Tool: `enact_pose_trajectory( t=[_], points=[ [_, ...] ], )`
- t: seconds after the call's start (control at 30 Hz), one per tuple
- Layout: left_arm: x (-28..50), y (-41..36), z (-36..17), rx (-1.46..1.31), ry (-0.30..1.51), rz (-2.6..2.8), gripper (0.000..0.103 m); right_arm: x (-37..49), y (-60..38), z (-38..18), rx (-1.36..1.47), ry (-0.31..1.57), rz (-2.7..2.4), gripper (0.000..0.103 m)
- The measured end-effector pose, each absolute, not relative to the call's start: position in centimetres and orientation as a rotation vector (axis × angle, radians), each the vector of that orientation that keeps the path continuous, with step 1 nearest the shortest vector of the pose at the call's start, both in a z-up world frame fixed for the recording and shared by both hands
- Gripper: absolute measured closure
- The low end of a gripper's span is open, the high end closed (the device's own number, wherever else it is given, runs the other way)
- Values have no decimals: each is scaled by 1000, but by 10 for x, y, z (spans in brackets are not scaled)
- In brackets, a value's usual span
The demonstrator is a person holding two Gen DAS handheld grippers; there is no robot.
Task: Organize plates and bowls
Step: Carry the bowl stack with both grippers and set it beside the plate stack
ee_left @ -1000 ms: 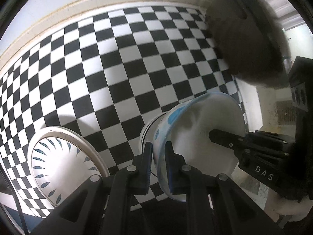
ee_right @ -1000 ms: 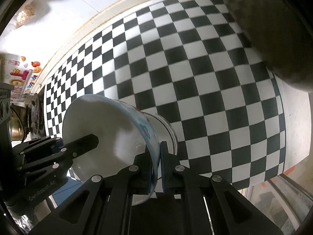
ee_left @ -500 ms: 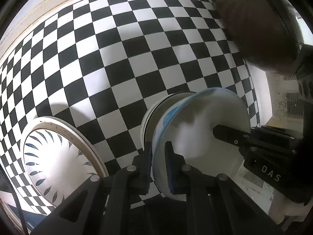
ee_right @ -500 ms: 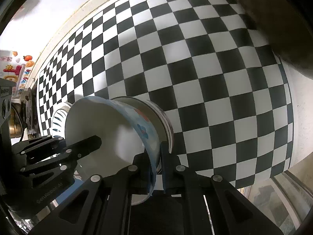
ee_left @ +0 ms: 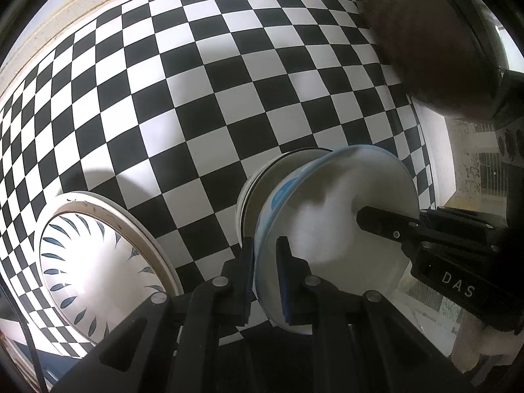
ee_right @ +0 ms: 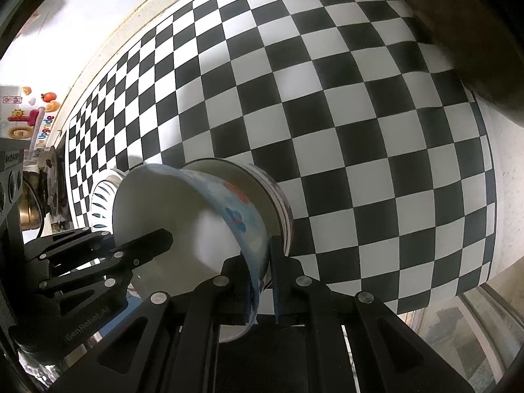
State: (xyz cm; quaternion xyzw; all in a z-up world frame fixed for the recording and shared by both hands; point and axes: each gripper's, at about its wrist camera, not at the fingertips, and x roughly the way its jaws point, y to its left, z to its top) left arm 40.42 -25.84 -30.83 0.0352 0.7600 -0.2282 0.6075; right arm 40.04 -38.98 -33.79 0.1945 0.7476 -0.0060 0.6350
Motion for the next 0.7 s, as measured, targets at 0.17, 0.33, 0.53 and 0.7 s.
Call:
enact_pose_trajectory(
  t=[0.17,0.33,0.53,0.7],
  points=[
    [404,-258,-307,94,1760,-527,91,400,-392,-338,456,1709,-14,92],
    [407,-252,-310,95,1768,-509,91,400,-393,-340,453,1719,-16,87],
    [405,-251,-309,98,1763,-507,91,401,-392,-339,459,1726,-19,86],
    [404,-251,-307,74,1756,-496,91,396,-393,-337,478,1722,-24,86]
  ],
)
